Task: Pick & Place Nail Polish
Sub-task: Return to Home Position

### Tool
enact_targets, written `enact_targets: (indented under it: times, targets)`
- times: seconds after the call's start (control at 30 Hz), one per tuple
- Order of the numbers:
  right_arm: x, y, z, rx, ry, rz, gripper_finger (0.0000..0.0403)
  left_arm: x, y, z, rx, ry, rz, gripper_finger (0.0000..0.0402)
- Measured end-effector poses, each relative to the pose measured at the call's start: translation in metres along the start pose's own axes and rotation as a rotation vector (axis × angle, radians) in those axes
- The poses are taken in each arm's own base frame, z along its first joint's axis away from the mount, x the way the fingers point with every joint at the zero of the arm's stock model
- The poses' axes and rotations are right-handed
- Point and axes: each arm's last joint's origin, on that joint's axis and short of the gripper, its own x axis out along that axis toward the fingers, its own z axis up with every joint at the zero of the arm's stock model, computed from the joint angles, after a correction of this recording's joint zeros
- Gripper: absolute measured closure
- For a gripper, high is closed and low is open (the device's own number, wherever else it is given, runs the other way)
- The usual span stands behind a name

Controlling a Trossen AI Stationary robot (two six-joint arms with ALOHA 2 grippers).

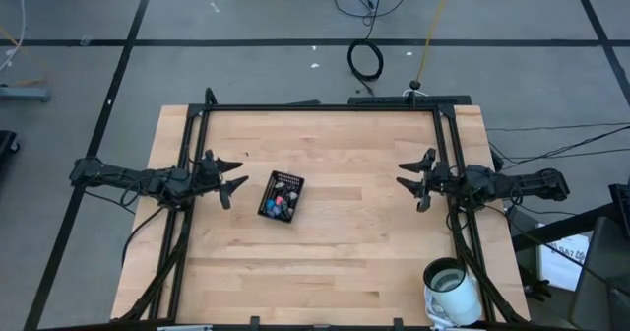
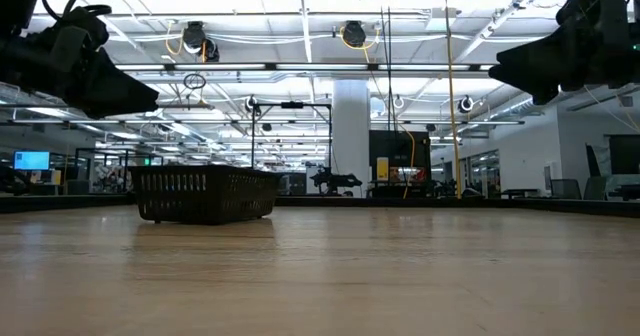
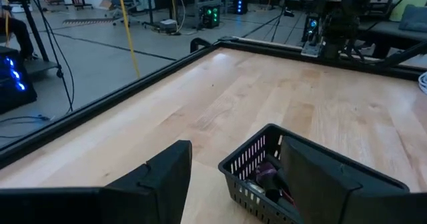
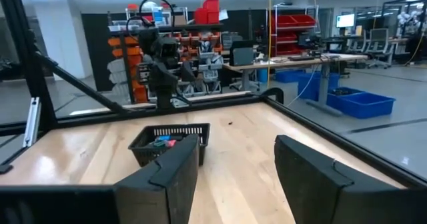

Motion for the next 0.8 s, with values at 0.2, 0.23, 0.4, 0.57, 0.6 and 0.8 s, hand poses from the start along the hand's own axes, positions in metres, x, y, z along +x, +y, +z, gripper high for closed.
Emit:
enact_targets:
  times: [0.2,0.23,0.4,0.57,0.6,0.8]
  targets:
    - [0.0002,0.0,-0.0009,-0.001,0.004,0.0,0.0216,0.0,-0.0001,0.0005,-0.003,-0.004,-0.001,0.0176]
    - [0.0002,0.0,-0.0009,-0.002,0.003,0.0,0.0217,0.0,-0.0001,0.0006,-0.004,-0.005,-0.001,0.0176]
    - [0.0002,0.0,-0.0009,-0.003,0.003,0.0,0.022,0.0,-0.0001,0.0005,-0.003,-0.005,-0.001,0.0176]
    - [0.0002,0.0,-0.0009,-0.003,0.003,0.0,0.0216,0.0,-0.0001,0.0005,-0.004,-0.005,-0.001,0.0176]
    - [0.0002,0.0,-0.001,-0.003,0.004,0.0,0.0216,0.0,-0.0001,0.0005,-0.004,-0.005,-0.001,0.0176]
    - [0.0002,0.0,-0.001,-0.003,0.004,0.0,0.022,0.0,-0.0001,0.0005,-0.004,-0.005,-0.001,0.0176]
